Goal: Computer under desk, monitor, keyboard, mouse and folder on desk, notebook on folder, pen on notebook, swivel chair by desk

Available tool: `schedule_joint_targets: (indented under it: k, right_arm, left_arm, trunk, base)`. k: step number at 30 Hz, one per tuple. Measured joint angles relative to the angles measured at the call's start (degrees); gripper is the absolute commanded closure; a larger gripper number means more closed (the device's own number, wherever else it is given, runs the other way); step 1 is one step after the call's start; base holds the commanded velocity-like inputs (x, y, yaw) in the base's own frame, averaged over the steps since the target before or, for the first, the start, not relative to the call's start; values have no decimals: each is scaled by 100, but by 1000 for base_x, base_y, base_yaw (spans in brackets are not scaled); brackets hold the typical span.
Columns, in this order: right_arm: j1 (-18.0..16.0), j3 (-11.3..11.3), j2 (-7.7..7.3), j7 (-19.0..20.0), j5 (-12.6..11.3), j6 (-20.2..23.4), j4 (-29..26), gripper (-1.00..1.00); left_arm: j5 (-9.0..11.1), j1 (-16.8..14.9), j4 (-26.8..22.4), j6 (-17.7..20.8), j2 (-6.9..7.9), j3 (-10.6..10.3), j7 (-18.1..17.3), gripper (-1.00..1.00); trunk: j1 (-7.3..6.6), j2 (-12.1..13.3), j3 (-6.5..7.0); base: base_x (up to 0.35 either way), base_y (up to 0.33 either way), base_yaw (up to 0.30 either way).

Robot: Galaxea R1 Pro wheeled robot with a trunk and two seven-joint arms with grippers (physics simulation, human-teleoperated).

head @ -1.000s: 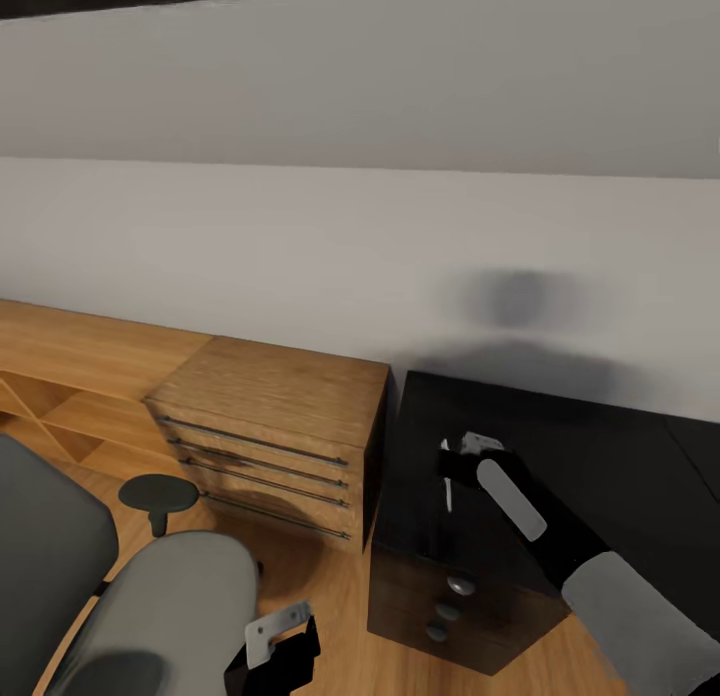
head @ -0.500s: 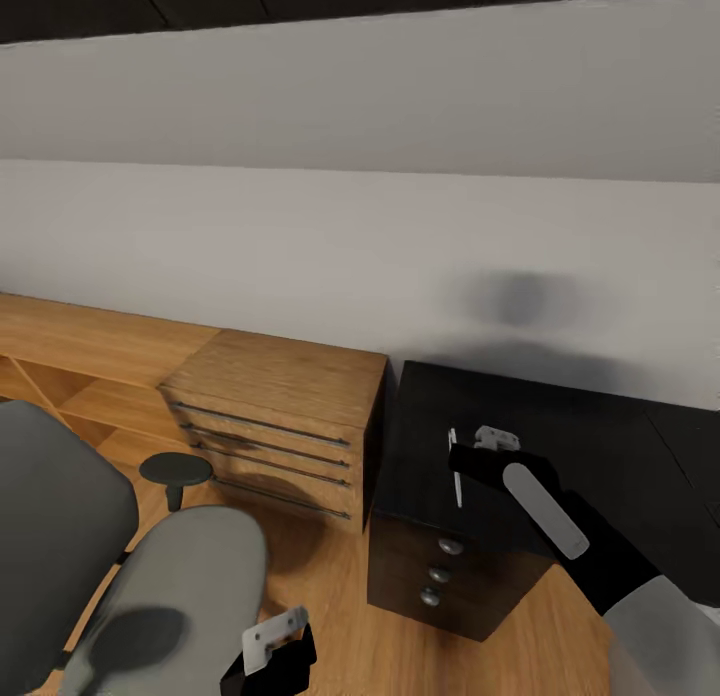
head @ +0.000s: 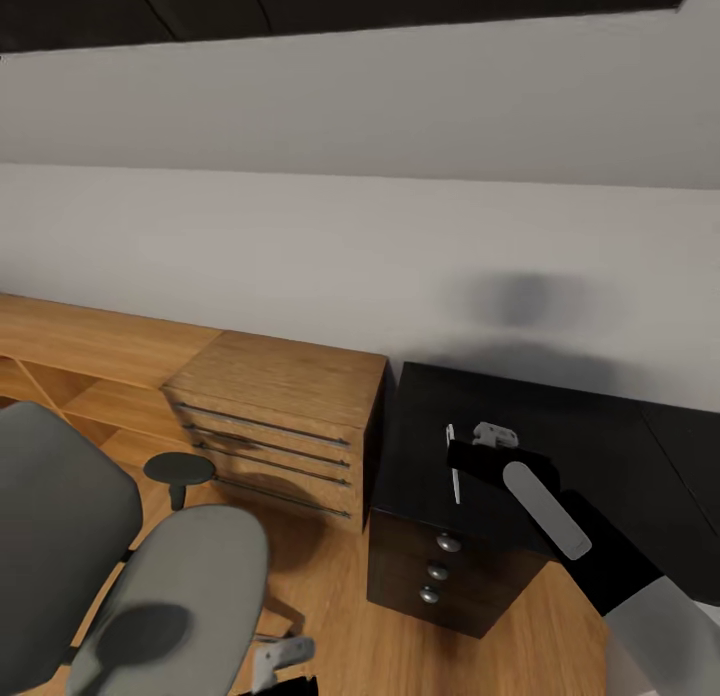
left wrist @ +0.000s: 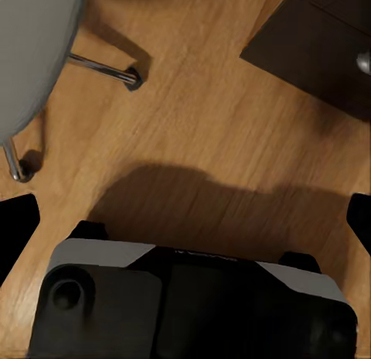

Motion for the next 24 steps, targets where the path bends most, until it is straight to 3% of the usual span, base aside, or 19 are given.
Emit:
schedule_joint_targets:
  k: [3, 7, 11, 24]
  right_arm:
    - [1, -1, 0, 0, 0, -1, -2, 100]
    - [1, -7, -6, 0, 5, -1, 0, 100]
    - [2, -31, -26, -9, 16, -20, 35, 100]
    - [2, -766, -311, -10, 9, -26, 356, 100]
  left_arm:
    - [56, -214, 373, 187, -4, 87, -133, -100]
    - [60, -304, 602, 198, -19, 92, -143, -100]
    - [60, -548, 1133, 188, -34, 94, -142, -100]
    - [52, -733, 1526, 151, -44, 95, -139, -100]
  trunk:
    - [-66, 121, 54]
    - [-154, 281, 126]
    - [-242, 442, 204]
    - [-528, 965, 480]
  base:
    - [0, 0, 0]
    - [0, 0, 0]
    - [0, 0, -90]
    - [0, 0, -242]
